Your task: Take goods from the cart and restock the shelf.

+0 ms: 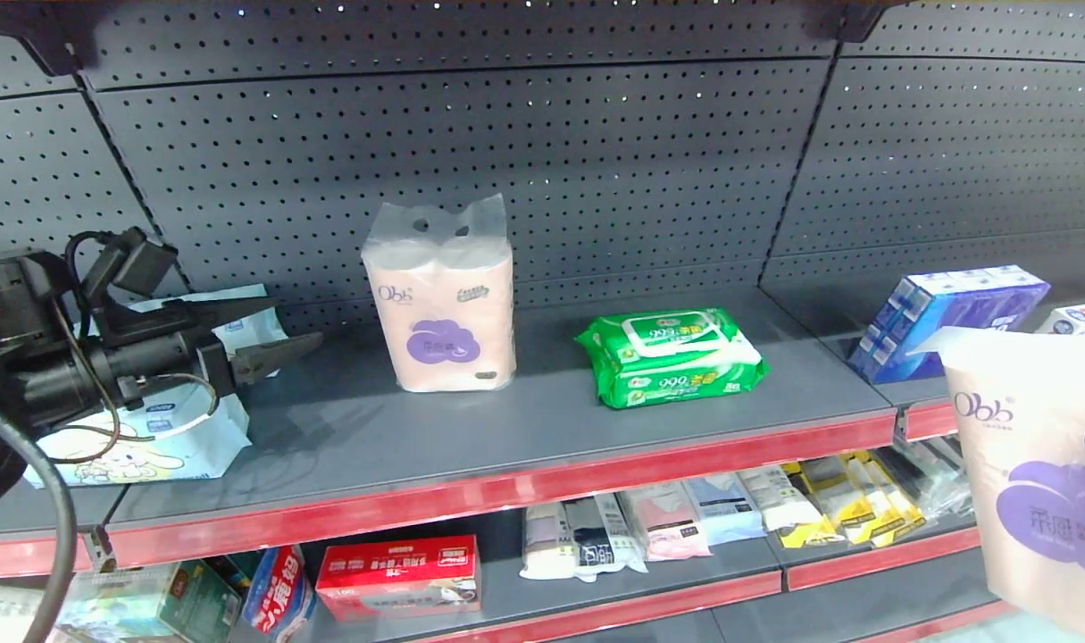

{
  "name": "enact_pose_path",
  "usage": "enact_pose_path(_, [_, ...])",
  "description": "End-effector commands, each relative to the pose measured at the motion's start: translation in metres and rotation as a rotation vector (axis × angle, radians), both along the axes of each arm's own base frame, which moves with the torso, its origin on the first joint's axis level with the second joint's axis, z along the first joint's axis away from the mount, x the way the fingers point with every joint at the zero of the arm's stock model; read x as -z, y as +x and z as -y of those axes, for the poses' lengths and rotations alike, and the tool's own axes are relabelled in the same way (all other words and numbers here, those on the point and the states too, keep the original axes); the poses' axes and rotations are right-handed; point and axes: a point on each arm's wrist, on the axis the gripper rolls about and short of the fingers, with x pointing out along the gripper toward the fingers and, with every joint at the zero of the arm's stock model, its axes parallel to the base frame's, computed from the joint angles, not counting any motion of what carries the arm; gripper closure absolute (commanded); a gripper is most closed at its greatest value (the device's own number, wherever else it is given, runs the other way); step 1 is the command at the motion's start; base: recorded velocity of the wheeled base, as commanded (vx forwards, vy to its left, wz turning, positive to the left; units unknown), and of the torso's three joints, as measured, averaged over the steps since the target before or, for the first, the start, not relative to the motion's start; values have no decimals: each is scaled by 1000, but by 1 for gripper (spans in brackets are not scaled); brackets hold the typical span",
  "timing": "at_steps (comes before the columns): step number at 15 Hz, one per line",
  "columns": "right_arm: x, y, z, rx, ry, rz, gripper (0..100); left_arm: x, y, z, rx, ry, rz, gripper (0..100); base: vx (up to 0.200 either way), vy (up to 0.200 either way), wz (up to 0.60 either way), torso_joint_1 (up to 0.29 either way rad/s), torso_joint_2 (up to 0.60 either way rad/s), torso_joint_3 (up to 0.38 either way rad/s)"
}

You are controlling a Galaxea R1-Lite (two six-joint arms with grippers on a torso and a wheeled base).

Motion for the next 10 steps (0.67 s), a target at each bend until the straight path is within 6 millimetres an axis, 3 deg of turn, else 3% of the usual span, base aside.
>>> enact_pose_path(1, [2, -1, 0, -1, -4, -4, 100, 6, 15, 2, 33, -23, -26, 0, 0, 0, 0, 0, 0, 0])
enact_pose_path(10, [3, -2, 0, 22, -9, -6, 100, 8, 59, 16, 99, -46, -10, 0, 0, 0, 0, 0, 0, 0])
